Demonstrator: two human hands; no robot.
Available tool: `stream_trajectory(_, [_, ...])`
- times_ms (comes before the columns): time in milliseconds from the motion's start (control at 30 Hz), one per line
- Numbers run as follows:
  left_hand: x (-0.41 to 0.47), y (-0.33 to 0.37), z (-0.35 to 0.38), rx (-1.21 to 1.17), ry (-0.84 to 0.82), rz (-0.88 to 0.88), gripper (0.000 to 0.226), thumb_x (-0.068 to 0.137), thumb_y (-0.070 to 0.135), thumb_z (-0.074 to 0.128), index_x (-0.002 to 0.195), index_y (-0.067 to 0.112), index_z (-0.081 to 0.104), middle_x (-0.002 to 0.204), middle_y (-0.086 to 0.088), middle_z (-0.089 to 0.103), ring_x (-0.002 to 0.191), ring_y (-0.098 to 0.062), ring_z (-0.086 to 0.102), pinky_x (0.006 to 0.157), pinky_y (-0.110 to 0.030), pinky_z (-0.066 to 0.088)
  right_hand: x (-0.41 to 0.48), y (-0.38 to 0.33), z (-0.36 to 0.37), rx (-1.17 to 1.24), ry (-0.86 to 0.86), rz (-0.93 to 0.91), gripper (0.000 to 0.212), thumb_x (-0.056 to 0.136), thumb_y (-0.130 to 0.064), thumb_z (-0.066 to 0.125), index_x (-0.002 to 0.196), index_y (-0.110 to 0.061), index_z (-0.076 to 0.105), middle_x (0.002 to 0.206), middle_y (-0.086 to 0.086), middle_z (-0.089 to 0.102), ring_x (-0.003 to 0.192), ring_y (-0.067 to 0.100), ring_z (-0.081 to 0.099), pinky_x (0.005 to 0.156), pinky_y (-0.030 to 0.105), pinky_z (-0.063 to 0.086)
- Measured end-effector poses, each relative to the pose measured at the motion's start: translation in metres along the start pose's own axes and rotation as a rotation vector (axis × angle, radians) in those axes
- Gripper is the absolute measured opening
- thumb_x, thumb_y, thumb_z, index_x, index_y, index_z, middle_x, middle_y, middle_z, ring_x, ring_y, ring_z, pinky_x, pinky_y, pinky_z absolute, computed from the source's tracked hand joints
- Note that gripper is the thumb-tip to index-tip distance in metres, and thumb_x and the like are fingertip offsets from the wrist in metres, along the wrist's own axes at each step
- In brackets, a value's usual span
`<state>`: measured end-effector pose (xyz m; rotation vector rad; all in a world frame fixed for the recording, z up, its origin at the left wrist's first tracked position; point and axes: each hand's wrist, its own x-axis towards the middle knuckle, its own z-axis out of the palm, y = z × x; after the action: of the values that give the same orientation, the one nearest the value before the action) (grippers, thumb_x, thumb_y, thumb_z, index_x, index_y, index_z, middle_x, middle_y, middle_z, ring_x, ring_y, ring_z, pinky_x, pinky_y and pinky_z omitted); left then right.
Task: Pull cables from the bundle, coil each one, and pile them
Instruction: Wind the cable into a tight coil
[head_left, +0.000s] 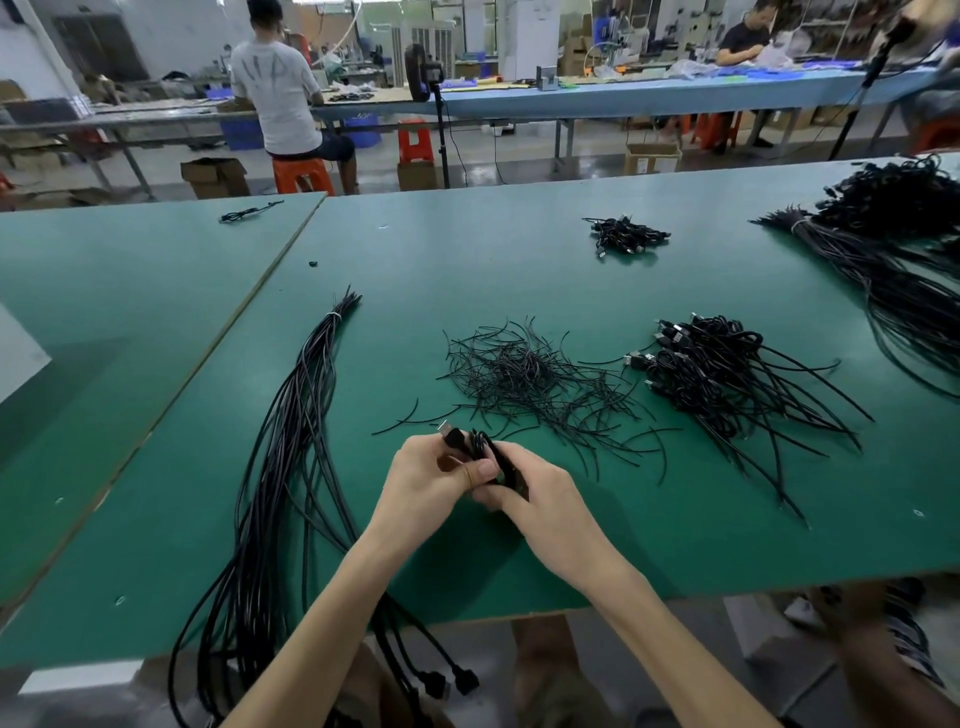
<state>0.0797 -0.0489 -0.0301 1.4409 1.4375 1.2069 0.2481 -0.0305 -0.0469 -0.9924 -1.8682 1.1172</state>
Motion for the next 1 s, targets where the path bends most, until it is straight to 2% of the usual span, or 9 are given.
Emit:
stream_trajectory(167, [0.000, -0.001, -0.001, -0.035, 0.047, -0.050, 0.013, 0.085, 0.007, 0.081, 0.081, 0.019, 0.079, 0.080, -0.010, 0.077, 0.075, -0.025, 0.069, 0.083, -0.057, 0.056, -0.001, 0.000, 0.002, -0.038, -0.003, -0.005, 0.034, 0.100, -0.009, 0.060, 0.128, -0.028, 0.065, 0.096, -0.007, 0.066, 0.072, 0.005, 0.060, 0.072, 0.017, 0.050])
stream_trajectory(233, [0.000, 0.002, -0.003, -0.060, 0.032, -0.065, 0.008, 0.077, 0.019, 0.087, 0.080, 0.022, 0.081, 0.078, -0.009, 0.077, 0.072, -0.020, 0.069, 0.076, -0.045, 0.059, -0.001, 0.001, 0.004, -0.056, -0.005, -0.009, 0.037, 0.101, -0.007, 0.056, 0.132, -0.025, 0.065, 0.098, -0.007, 0.066, 0.069, 0.004, 0.057, 0.068, 0.016, 0.049])
stream_trajectory(300, [-0.001, 0.004, -0.004, -0.076, 0.032, -0.088, 0.018, 0.067, 0.035, 0.089, 0.079, 0.025, 0.081, 0.076, -0.007, 0.077, 0.067, -0.015, 0.068, 0.067, -0.029, 0.058, -0.002, 0.001, 0.004, -0.068, 0.007, -0.015, 0.036, 0.102, -0.006, 0.055, 0.131, -0.022, 0.066, 0.097, -0.011, 0.066, 0.065, 0.003, 0.056, 0.065, 0.014, 0.047])
stream_trajectory(400, [-0.003, 0.003, -0.001, -0.145, 0.047, -0.110, 0.021, 0.067, 0.032, 0.091, 0.082, 0.020, 0.082, 0.080, -0.009, 0.078, 0.071, -0.017, 0.074, 0.066, -0.022, 0.057, -0.002, 0.001, 0.002, -0.080, 0.059, -0.029, 0.032, 0.101, -0.003, 0.056, 0.124, -0.019, 0.070, 0.087, -0.020, 0.066, 0.067, -0.001, 0.058, 0.065, 0.011, 0.044])
stream_trajectory(500, [-0.001, 0.005, 0.006, -0.212, 0.106, -0.134, 0.028, 0.070, 0.021, 0.094, 0.088, 0.009, 0.076, 0.083, -0.011, 0.078, 0.076, -0.023, 0.076, 0.071, -0.029, 0.060, -0.002, 0.001, 0.000, -0.072, 0.120, -0.021, 0.030, 0.100, -0.003, 0.056, 0.117, -0.023, 0.072, 0.077, -0.028, 0.065, 0.063, 0.002, 0.056, 0.061, 0.010, 0.042])
stream_trajectory(600, [0.002, 0.007, 0.008, -0.248, 0.117, -0.212, 0.050, 0.071, 0.020, 0.095, 0.103, 0.002, 0.061, 0.086, -0.013, 0.079, 0.080, -0.029, 0.076, 0.083, -0.046, 0.062, -0.003, 0.001, 0.000, -0.102, 0.132, -0.026, 0.030, 0.100, 0.000, 0.053, 0.112, -0.018, 0.073, 0.075, -0.022, 0.064, 0.066, 0.000, 0.058, 0.063, 0.009, 0.043])
stream_trajectory(733, [-0.001, 0.010, 0.006, -0.177, -0.002, -0.148, 0.020, 0.086, 0.020, 0.084, 0.101, 0.011, 0.076, 0.087, -0.012, 0.078, 0.086, -0.027, 0.076, 0.086, -0.041, 0.062, -0.004, -0.002, 0.002, -0.142, 0.131, -0.076, 0.032, 0.101, 0.004, 0.050, 0.120, -0.011, 0.071, 0.103, -0.008, 0.069, 0.097, -0.004, 0.063, 0.082, 0.007, 0.047])
stream_trajectory(867, [-0.001, 0.010, 0.004, -0.082, -0.012, -0.082, 0.015, 0.091, 0.016, 0.078, 0.106, 0.015, 0.076, 0.089, -0.007, 0.079, 0.086, -0.022, 0.077, 0.081, -0.033, 0.063, -0.004, 0.000, 0.002, -0.185, 0.109, -0.079, 0.030, 0.102, 0.002, 0.047, 0.116, -0.011, 0.071, 0.107, -0.004, 0.069, 0.099, -0.002, 0.062, 0.084, 0.008, 0.046])
stream_trajectory(1000, [-0.001, 0.010, -0.001, 0.081, -0.068, 0.023, 0.013, 0.095, 0.009, 0.072, 0.097, 0.021, 0.077, 0.087, 0.000, 0.079, 0.083, -0.017, 0.074, 0.075, -0.025, 0.058, -0.004, -0.001, 0.004, -0.191, 0.070, -0.048, 0.027, 0.105, -0.007, 0.047, 0.119, -0.015, 0.069, 0.107, -0.006, 0.067, 0.098, 0.002, 0.061, 0.087, 0.015, 0.048])
